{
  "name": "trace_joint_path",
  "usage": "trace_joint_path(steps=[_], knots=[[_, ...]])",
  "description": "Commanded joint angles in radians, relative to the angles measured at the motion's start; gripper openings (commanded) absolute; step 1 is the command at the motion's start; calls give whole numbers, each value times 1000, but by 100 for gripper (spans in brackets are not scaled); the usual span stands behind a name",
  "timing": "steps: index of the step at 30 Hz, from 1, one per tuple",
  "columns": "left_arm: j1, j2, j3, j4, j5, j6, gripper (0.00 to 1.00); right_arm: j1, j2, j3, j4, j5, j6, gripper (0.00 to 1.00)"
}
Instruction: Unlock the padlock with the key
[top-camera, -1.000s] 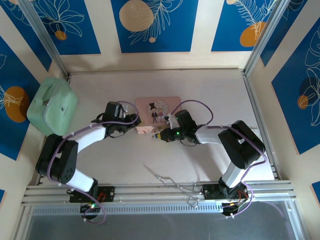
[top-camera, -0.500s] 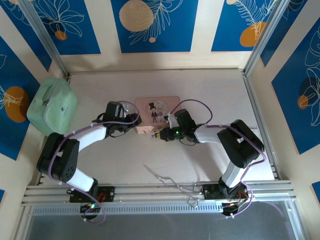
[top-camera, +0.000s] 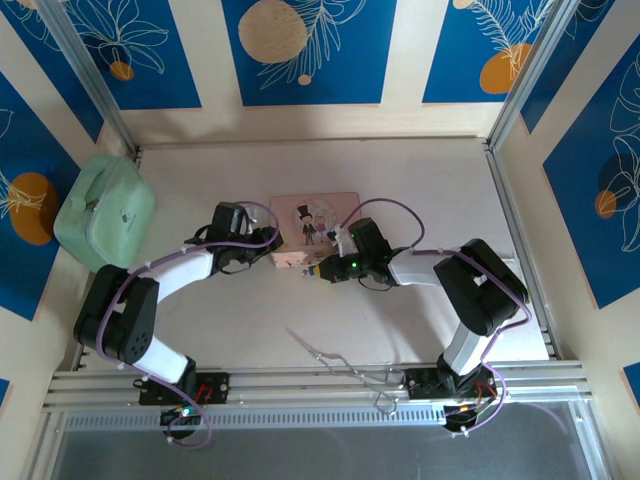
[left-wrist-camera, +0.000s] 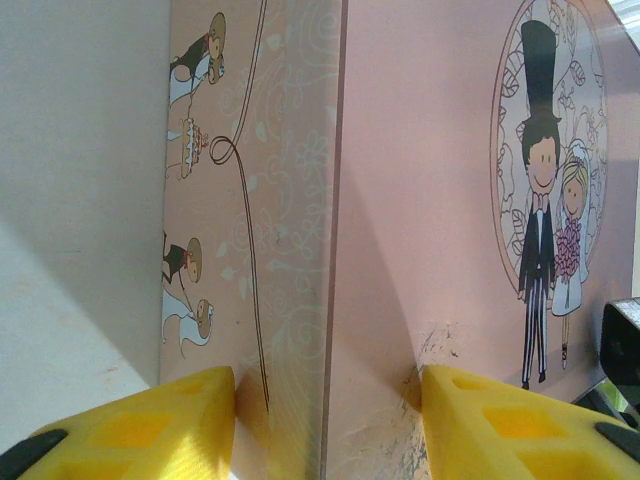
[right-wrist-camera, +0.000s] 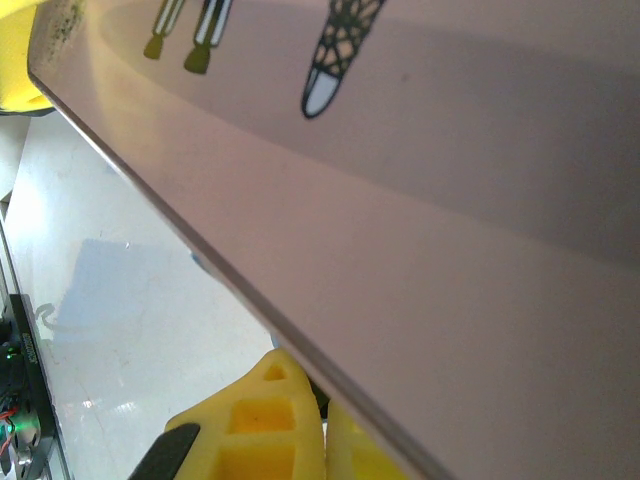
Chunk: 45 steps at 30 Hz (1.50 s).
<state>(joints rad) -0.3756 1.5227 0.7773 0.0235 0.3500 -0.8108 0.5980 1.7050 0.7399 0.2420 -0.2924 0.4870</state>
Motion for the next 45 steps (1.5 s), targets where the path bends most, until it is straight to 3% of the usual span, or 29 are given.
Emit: trace_joint_path(steps=[1,14,22,29,35,45], knots=[[-8,38,-28,-65,-43,20,49,2,5,-2,-41,-1,20,0],[-8,38,-38,-68,-26,25,49,2,9,-21,-13,10,49,0],[-21,-9,-26,-68,-3,16,57,2,28,-14,-15,13,56,0],[-33,12,-38,10,51,-9,58,5,43,-11,-4,11,60,0],[-71,16,-26,-3,29,-8,58,6,50,-4,-10,15,56,0],[-70,35,-54,-20,-24,-20,48,6,45,-4,-12,22,57,0]])
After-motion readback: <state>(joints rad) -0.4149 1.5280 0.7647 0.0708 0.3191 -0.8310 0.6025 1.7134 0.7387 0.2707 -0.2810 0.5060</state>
